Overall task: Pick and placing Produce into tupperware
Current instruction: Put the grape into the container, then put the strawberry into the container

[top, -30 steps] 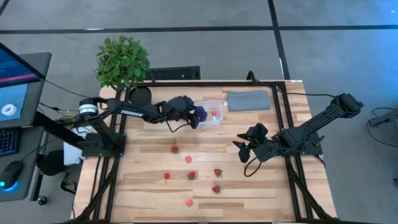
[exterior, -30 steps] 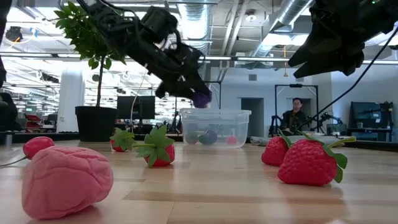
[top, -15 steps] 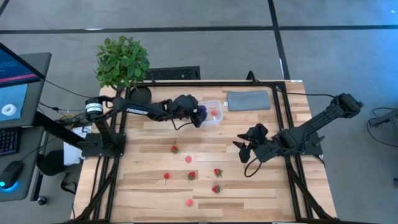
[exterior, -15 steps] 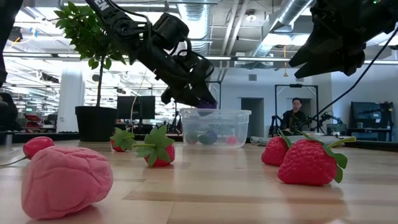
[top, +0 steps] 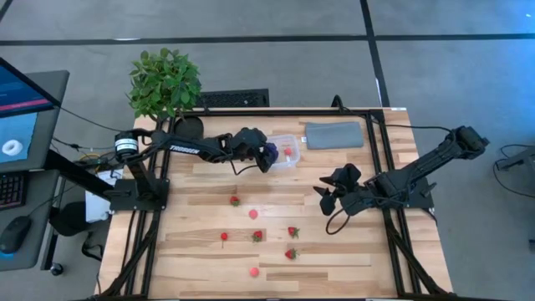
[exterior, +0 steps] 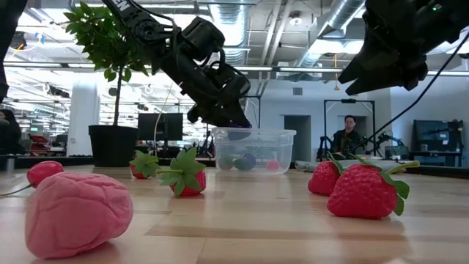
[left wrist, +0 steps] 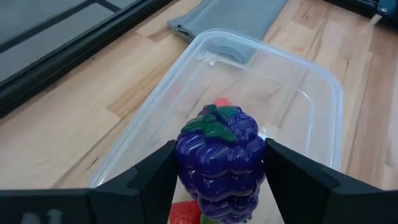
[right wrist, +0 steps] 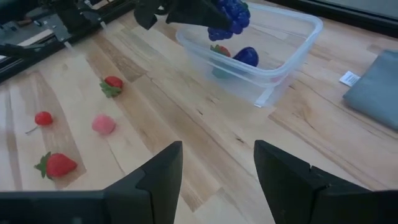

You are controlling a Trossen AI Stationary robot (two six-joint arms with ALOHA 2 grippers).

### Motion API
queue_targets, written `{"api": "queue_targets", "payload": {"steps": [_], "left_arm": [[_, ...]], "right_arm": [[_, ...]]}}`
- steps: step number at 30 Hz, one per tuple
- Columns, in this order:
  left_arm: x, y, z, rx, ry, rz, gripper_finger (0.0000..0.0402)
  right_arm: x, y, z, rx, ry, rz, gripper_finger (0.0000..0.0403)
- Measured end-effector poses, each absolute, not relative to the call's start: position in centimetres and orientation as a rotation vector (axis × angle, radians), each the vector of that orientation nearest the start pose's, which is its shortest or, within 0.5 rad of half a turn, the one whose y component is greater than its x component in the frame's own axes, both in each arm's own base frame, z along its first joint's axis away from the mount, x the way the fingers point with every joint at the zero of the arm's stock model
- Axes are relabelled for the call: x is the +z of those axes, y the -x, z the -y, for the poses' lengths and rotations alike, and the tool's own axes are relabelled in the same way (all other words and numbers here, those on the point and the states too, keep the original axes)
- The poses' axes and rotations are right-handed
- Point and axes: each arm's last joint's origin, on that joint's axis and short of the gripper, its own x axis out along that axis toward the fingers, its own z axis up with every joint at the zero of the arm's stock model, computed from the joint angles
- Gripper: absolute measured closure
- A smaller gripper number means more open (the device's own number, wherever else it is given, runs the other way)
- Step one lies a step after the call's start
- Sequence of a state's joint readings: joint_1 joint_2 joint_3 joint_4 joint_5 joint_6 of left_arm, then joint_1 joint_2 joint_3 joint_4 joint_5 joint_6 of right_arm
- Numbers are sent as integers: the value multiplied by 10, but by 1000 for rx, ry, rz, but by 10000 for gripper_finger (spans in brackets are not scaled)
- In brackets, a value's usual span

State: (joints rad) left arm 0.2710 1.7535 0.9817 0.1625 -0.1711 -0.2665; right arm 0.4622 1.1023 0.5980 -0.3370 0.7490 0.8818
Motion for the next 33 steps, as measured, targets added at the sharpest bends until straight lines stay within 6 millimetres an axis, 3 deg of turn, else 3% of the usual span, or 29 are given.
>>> {"api": "queue_targets", "payload": {"steps": [19,33], "left_arm": [[180,-349,-103,526,267,-554,171],[180,-349,-103,527,261,-555,130]], "right_arm": [[207,-191,-73,-537,-361,-510,182],[207,-191,-74,-532,-363,-513,182]]}}
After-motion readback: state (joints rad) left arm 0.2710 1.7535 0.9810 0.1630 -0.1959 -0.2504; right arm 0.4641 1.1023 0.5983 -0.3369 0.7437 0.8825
